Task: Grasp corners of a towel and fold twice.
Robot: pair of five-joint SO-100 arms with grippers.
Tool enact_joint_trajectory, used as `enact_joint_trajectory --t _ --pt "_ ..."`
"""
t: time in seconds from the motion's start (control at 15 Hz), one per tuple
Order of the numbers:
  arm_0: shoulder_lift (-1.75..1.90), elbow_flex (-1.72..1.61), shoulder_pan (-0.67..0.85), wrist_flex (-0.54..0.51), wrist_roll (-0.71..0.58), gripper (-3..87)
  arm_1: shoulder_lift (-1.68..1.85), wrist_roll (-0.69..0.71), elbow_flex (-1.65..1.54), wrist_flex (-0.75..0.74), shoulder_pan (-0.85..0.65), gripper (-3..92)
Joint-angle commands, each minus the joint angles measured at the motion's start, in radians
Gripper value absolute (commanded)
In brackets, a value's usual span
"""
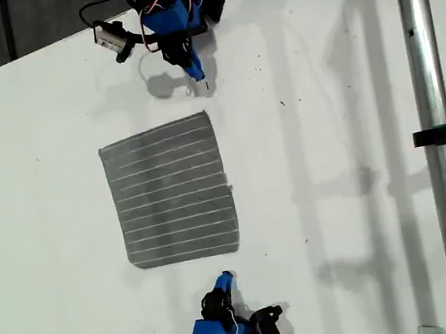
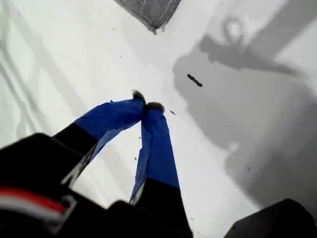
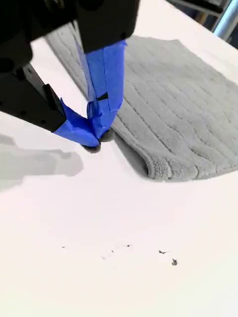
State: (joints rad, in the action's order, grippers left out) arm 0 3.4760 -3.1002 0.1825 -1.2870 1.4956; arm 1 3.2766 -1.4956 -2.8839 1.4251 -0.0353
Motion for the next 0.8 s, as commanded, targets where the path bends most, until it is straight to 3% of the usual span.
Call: enact_joint_trajectory --t 0.0,0.13,0.4,0.6,0.67,0.73 --pt "-0.060 0.097 -0.115 0.081 0.138 -2.9 -0.095 0.032 0.173 -0.041 0.044 -0.3" --pt "-0.382 0.327 -0.187 0.118 0.160 -2.9 -0.364 0.158 0.394 -0.058 0.052 -0.3" --pt "-0.868 0.756 -0.264 0.009 0.032 -2.9 -0.729 0.549 0.727 -0.021 0.018 -0.3" --pt "-1.065 0.936 -0.351 -0.002 0.092 -2.8 -0.885 0.799 0.828 -0.044 -0.060 -0.3" --pt "-1.143 0.991 -0.360 -0.009 0.109 4.0 -0.908 0.850 0.841 -0.055 -0.110 0.8" --pt "-1.203 1.042 -0.368 -0.032 0.143 11.4 -0.931 0.911 0.847 -0.074 -0.160 14.0"
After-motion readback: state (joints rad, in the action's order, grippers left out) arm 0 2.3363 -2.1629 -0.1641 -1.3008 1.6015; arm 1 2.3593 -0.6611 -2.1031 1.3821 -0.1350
